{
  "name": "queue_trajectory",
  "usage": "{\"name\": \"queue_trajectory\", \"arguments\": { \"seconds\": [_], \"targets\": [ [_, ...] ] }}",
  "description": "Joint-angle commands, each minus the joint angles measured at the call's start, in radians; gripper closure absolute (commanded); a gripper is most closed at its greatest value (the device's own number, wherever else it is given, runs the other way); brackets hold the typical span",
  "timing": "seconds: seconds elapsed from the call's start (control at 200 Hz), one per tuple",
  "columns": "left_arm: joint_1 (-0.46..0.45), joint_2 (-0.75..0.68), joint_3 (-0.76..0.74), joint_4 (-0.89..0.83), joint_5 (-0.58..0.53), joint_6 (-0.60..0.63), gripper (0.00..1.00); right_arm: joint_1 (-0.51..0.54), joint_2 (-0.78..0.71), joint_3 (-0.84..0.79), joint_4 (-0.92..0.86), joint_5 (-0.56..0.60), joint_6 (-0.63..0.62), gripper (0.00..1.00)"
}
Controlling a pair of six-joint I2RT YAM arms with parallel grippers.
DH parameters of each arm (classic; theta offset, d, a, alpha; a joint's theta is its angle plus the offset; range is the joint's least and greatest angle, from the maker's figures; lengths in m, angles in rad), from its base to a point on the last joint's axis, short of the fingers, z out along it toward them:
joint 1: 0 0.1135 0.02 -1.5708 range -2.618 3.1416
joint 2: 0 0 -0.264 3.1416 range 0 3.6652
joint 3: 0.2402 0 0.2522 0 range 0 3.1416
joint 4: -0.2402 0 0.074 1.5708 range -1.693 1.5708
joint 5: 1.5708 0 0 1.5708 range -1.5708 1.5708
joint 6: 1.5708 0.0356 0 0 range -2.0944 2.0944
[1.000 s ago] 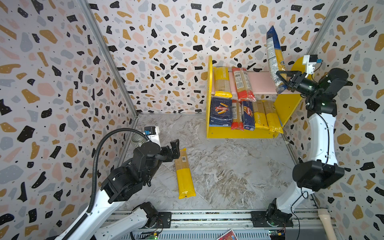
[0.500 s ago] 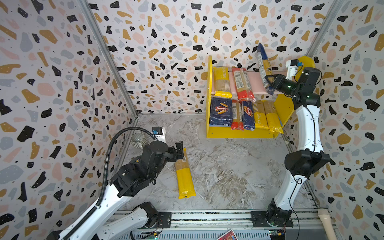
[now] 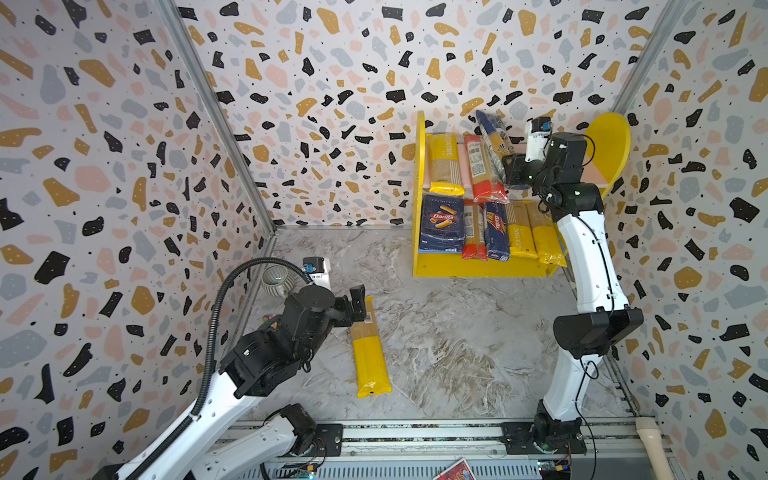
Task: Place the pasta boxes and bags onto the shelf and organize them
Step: 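Stand the Ankara bag on the shelf's top level beside the red-topped bag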
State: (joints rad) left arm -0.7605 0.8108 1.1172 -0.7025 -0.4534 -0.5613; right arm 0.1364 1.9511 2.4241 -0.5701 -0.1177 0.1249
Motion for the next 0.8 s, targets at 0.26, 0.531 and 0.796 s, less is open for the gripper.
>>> {"name": "queue_trajectory", "arguments": {
  "seconds": [0.26, 0.531, 0.796],
  "targets": [
    [-0.003, -0.016, -0.017, 0.010, -0.022, 0.015, 0.00, -0.057, -0.021, -0.026, -0.010, 0.069, -0.016, 1.00],
    [-0.003, -0.015, -0.018, 0.012, -0.018, 0.014, 0.00, -0.056, -0.065, -0.107, 0.022, 0.061, -0.015, 0.47],
    [-0.003, -0.049, -0.024, -0.014, -0.003, -0.004, 0.01, -0.061, -0.386, -0.442, 0.217, 0.039, 0.053, 0.23]
  ]
}}
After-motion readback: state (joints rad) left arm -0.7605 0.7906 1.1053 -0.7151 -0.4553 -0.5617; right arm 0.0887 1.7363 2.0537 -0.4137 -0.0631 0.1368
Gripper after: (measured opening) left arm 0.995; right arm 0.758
